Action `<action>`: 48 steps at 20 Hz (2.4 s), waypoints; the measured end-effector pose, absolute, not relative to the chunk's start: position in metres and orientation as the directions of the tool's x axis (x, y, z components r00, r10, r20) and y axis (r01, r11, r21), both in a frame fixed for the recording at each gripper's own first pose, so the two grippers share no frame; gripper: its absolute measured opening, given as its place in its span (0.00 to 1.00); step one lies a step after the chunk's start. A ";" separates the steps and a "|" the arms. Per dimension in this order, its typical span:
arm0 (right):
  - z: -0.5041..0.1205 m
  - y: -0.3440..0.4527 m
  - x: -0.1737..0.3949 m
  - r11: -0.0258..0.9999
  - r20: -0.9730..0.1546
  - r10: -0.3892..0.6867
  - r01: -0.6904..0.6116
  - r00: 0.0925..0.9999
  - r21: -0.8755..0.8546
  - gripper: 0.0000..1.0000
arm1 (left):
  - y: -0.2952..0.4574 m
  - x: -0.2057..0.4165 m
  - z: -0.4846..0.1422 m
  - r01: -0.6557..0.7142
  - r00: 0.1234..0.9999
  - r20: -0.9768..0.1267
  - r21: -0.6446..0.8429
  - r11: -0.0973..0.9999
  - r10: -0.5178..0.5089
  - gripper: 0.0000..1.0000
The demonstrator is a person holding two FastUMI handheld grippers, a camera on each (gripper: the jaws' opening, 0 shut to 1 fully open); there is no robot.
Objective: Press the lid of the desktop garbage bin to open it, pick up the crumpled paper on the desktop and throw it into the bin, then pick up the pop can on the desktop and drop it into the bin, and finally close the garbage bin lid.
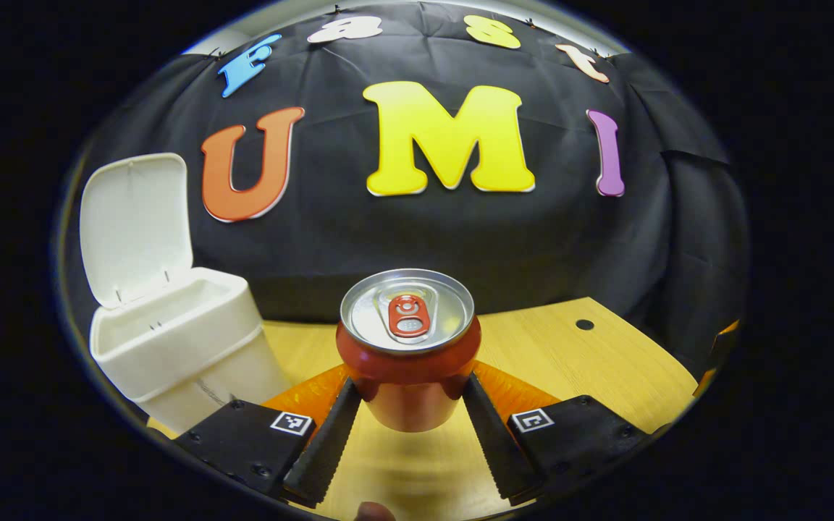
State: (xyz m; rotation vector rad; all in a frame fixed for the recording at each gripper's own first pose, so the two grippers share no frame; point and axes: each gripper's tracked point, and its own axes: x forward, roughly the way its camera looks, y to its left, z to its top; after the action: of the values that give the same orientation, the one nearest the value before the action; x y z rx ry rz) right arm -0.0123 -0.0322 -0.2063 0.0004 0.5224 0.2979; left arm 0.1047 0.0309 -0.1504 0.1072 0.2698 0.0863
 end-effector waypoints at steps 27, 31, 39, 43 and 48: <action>-0.174 0.028 -0.007 0.930 -0.443 0.358 -0.354 0.822 0.093 0.90 | 0.238 0.072 -0.090 -0.491 0.838 -0.210 0.116 0.864 0.504 0.94; -0.169 0.021 -0.006 0.928 -0.428 0.365 -0.358 0.827 0.101 0.90 | 0.221 0.075 -0.055 -0.522 0.833 -0.150 0.110 0.846 0.533 0.94; -0.143 0.000 0.006 0.930 -0.379 0.366 -0.352 0.850 0.109 0.90 | 0.240 0.092 0.040 -0.648 0.760 -0.011 0.067 0.759 0.650 0.94; -0.138 -0.008 0.020 0.933 -0.371 0.360 -0.341 0.856 0.118 0.91 | 0.264 0.106 0.081 -0.692 0.722 0.014 0.032 0.722 0.691 0.93; -0.126 -0.012 0.033 0.937 -0.359 0.349 -0.324 0.866 0.131 0.90 | 0.317 0.108 0.100 -0.788 0.614 -0.019 0.024 0.615 0.789 0.93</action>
State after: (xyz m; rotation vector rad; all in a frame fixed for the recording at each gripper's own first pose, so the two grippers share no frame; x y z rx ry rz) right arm 0.0332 -0.0116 -0.1261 0.0677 0.3881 0.3525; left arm 0.1080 0.3169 0.1000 0.0141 0.0285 0.9088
